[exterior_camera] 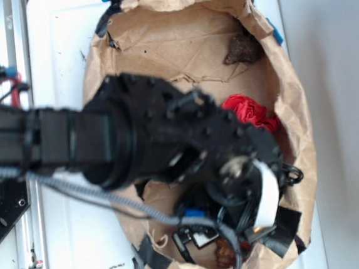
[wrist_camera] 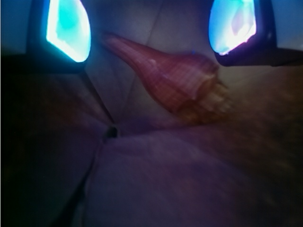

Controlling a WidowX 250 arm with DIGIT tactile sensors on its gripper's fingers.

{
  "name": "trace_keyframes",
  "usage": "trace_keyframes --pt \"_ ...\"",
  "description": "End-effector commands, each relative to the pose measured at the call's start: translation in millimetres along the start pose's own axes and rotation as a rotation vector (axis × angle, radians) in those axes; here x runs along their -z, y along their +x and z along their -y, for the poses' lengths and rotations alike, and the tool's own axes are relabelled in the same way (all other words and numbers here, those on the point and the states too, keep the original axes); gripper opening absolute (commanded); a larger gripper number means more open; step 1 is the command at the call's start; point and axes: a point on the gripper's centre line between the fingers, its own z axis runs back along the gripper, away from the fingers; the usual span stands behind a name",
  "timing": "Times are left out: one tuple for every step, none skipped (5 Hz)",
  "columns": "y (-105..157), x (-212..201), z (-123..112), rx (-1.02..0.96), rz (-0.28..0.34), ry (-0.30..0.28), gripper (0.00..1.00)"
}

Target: Grab the shell.

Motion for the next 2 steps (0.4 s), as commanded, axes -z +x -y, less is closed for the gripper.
trace_keyframes --pt "25 -12 -1 0.217 0.048 0.039 1.0" --pt "24 1 0 0.306 0.017 0.03 1.0"
